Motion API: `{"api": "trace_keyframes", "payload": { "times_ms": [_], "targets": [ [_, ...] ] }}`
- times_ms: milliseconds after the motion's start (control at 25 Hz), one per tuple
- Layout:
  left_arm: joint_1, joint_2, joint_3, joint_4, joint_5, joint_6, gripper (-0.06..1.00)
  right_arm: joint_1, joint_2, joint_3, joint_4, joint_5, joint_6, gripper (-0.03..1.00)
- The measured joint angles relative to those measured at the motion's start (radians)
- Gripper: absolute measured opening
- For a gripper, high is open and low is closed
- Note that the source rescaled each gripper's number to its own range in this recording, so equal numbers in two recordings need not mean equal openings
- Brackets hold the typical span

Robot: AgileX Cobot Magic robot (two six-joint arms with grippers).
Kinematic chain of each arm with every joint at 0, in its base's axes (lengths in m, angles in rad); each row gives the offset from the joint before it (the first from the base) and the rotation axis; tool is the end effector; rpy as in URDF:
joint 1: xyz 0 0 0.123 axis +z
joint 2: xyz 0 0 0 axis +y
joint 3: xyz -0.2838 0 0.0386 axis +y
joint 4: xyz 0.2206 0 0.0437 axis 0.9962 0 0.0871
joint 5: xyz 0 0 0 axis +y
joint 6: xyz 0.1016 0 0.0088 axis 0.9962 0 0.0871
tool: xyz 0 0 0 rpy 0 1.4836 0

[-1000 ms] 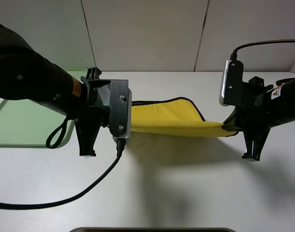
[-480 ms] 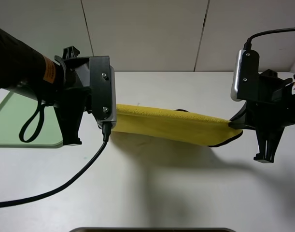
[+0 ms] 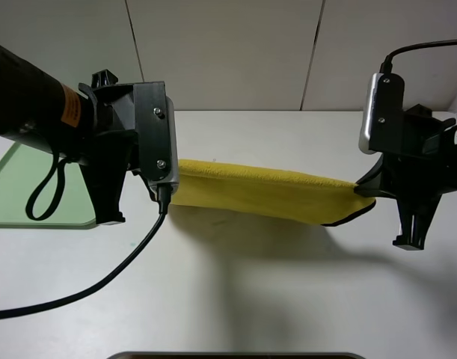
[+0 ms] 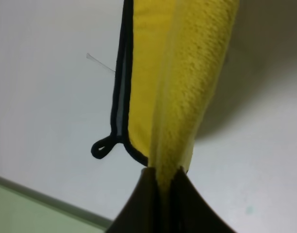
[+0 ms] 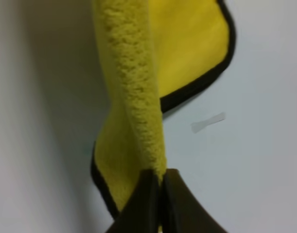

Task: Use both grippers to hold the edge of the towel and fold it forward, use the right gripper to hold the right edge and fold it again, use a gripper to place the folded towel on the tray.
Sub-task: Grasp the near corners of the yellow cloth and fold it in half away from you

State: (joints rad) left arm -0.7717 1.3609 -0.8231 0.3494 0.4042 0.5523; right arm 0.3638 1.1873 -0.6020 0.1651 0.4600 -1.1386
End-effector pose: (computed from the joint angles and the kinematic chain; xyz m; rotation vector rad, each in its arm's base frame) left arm 0.1948 -0.1703 0.2583 1.7204 1.6793 0.2106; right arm 0.1810 0.0769 0.2322 -1.6063 1.9512 -0.1609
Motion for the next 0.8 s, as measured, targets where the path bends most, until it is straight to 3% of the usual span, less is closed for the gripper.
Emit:
{"api": "trace_keyframes", "payload": {
  "times_ms": [200, 640, 800],
  "targets": [
    [0.0, 0.056, 0.0, 0.082, -0.008, -0.064, 0.0, 0.0, 0.016, 0.0, -0.001, -0.057, 0.0, 0.0],
    [0.0, 0.18, 0.0, 0.473, -0.059, -0.488, 0.0, 0.0, 0.191, -0.001, -0.001, -0.186, 0.0, 0.0],
    [0.0, 0.204, 0.0, 0.578, -0.06, -0.611, 0.0, 0.0, 0.25, -0.033, -0.003, -0.219, 0.0, 0.0]
  ]
}}
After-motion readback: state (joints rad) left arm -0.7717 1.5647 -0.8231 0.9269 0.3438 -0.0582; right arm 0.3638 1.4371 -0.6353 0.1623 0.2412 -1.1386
